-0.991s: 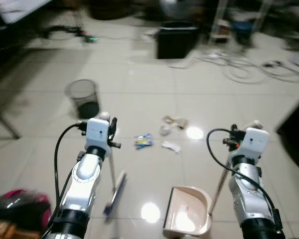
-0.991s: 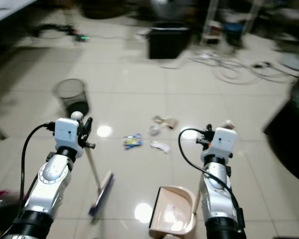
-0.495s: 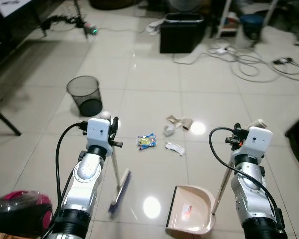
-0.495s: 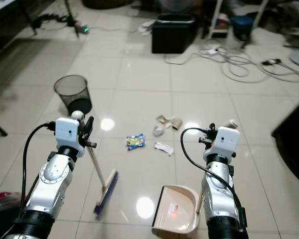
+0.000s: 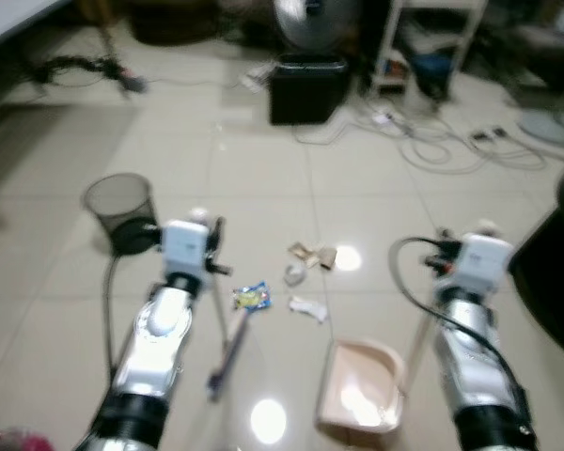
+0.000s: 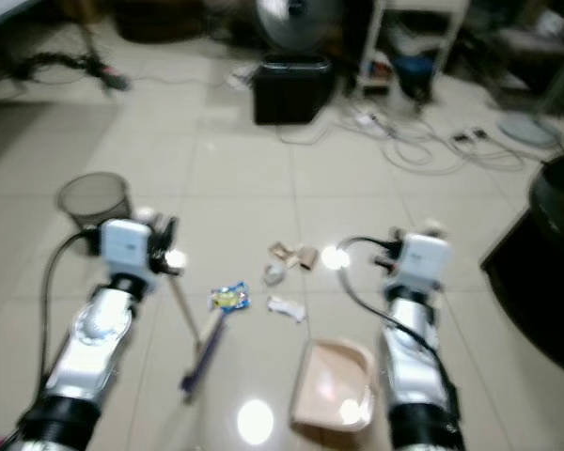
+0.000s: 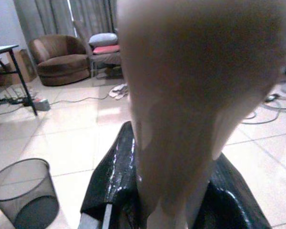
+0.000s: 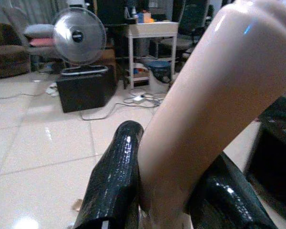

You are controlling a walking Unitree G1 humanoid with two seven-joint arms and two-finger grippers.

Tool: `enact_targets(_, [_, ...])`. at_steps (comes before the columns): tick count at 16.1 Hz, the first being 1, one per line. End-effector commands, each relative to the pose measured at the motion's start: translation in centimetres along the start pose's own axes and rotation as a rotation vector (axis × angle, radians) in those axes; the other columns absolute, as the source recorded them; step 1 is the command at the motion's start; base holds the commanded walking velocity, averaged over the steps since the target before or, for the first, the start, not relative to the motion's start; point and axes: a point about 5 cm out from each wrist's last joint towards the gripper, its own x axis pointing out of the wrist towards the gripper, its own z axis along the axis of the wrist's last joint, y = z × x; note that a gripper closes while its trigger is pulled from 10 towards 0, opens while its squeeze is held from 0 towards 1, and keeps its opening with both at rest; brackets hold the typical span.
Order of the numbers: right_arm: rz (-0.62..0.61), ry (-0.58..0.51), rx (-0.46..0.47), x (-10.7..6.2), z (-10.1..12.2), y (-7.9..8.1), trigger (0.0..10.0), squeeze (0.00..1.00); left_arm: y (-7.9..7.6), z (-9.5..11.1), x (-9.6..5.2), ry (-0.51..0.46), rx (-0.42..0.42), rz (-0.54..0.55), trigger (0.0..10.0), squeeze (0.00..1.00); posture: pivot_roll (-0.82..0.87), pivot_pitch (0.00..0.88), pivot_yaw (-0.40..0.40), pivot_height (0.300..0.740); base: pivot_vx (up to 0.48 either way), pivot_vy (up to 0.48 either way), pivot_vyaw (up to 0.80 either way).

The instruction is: Sweep floor

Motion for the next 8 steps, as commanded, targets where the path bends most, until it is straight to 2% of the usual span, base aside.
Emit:
enact_targets(1, [-0.018, -0.027, -0.003, 0.31, 0.59, -0.7, 10.0, 0.0, -0.27, 0.67, 0.36, -0.031, 0.012, -0.007, 10.0, 0.0, -0.06, 0.025, 0.026, 0.74, 0.416, 0.0, 0.0])
enact_targets(8, [0.05, -0.048, 0.011, 0.78, 1.22, -0.3, 10.0, 0.0, 0.21, 0.82, 0.56, -0.04, 0.025, 0.027, 10.0, 0.0, -0.07, 0.017, 0.03, 0.74, 0.417, 0.0, 0.0])
